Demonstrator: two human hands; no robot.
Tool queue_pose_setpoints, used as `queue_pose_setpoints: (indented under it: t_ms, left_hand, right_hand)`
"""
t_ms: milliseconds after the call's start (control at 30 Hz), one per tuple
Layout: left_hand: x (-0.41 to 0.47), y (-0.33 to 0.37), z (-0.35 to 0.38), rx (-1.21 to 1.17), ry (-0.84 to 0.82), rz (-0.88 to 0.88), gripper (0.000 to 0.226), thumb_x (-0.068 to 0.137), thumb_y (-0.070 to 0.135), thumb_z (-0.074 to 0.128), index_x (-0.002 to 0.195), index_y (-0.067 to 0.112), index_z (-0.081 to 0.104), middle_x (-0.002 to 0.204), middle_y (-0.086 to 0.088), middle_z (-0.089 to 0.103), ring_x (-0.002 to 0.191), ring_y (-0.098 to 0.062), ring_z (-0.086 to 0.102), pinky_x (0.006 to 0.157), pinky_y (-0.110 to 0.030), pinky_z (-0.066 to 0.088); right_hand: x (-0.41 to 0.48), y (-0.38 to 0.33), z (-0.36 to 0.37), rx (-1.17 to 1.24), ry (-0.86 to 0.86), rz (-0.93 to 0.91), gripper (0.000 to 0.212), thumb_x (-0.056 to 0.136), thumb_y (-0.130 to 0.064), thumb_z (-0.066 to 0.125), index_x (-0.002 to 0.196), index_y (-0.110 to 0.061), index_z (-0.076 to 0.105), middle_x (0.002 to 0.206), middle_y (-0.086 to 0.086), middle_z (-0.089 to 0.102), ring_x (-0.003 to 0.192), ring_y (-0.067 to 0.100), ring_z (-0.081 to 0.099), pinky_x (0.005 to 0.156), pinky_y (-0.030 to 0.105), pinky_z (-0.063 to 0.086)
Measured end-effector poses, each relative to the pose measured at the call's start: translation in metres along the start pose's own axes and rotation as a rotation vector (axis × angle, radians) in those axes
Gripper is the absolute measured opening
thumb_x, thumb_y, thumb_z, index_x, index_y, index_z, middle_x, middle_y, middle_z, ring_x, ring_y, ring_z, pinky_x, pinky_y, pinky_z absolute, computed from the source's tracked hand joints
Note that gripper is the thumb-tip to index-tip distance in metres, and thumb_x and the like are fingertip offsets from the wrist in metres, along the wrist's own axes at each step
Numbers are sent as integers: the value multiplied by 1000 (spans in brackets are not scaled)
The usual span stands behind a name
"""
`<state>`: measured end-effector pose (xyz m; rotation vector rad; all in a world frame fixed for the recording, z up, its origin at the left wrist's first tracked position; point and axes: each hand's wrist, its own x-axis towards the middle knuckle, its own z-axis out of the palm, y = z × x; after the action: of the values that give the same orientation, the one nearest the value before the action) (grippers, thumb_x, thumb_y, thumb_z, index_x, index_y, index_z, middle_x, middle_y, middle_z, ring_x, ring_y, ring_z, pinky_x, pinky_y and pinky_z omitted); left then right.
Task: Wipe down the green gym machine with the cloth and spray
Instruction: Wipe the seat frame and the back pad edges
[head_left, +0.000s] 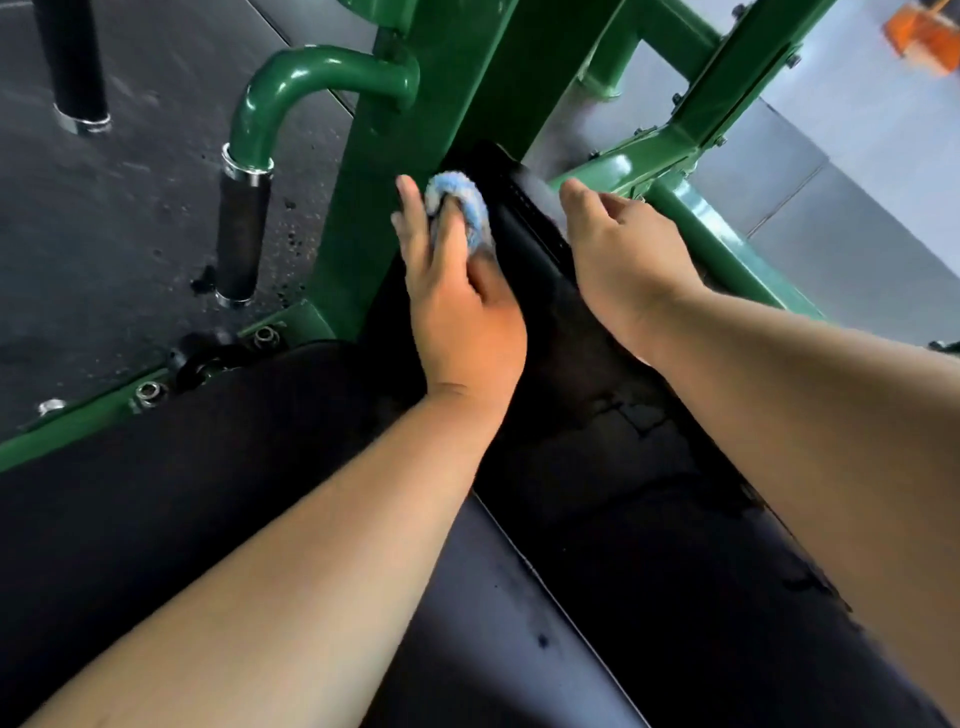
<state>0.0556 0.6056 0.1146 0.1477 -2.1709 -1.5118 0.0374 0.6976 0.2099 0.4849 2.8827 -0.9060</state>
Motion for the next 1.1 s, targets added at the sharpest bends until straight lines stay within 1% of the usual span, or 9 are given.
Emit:
queue_pose_setpoints:
  t_ms: [133, 267, 467, 600, 701, 867, 967, 1034, 1101]
  left_hand:
    - [-63, 8, 2, 21, -129, 269, 36, 97, 14, 43, 131, 5, 49, 153, -19, 28, 143, -41, 21, 117, -41, 25]
    - [-99, -14, -24, 93, -392, 641, 25, 99, 8, 36, 123, 9, 45, 151, -12, 28, 141, -37, 24, 117, -41, 26]
    - [3, 9, -2, 85, -63, -33, 55, 87, -7, 33, 140, -2, 42, 156, -20, 19, 145, -37, 16, 107, -1, 10]
    - [-72, 10, -14, 98, -304, 263, 57, 84, -1, 28, 140, 6, 35, 156, -22, 16, 144, -41, 15, 117, -40, 22]
    - [-118, -9, -46, 89, -585, 471, 48, 87, 1, 30, 133, 12, 37, 153, -12, 28, 142, -32, 26, 116, -32, 25]
    - [-58, 8, -63, -54, -379, 73, 36, 79, 1, 58, 104, 27, 53, 113, 4, 58, 100, -1, 55, 86, -8, 40]
    - [-38, -7, -74, 15, -672, 96, 36, 76, 1, 65, 110, 10, 66, 119, 2, 58, 106, -16, 57, 95, -26, 46]
    - [-30, -12, -98, 13, -931, -29, 42, 79, -8, 62, 113, 17, 67, 125, 12, 54, 116, -5, 53, 105, -29, 42]
    - [-6, -6, -114, 79, -857, -70, 50, 77, -13, 48, 97, 28, 68, 116, 17, 59, 107, 2, 55, 100, -25, 42]
  right_hand:
    - [3, 3, -2, 38, 39, 10, 47, 99, -48, 31, 64, -22, 48, 68, -5, 47, 78, 24, 49, 61, 30, 32]
    - [3, 2, -6, 113, 5, 29, 49, 100, -45, 30, 98, -13, 68, 83, 5, 61, 82, 25, 55, 68, 28, 39]
    - [-13, 27, -16, 280, 20, -22, 36, 98, -41, 40, 124, -31, 64, 125, -6, 63, 119, 17, 54, 105, 35, 41]
    - [-12, 33, -16, 296, 95, -74, 32, 98, -40, 43, 118, -30, 65, 117, -6, 66, 114, 16, 58, 102, 34, 43]
    - [-22, 22, -10, 35, 138, -252, 33, 98, -39, 41, 125, -32, 59, 128, -4, 60, 120, 19, 51, 102, 33, 41]
    - [-76, 37, 9, -573, 144, -844, 54, 82, -44, 44, 126, -19, 64, 137, 1, 58, 129, 25, 50, 113, 43, 25]
    - [-87, 57, 15, -789, 27, -869, 62, 79, -52, 51, 127, -14, 64, 133, 1, 61, 129, 22, 52, 115, 46, 20]
    - [-85, 59, 16, -883, -3, -890, 50, 78, -42, 59, 123, -22, 67, 130, -2, 63, 128, 25, 53, 114, 48, 18]
    - [-86, 62, 24, -901, -32, -910, 38, 82, -30, 55, 117, -30, 71, 129, -4, 64, 128, 29, 52, 115, 50, 14]
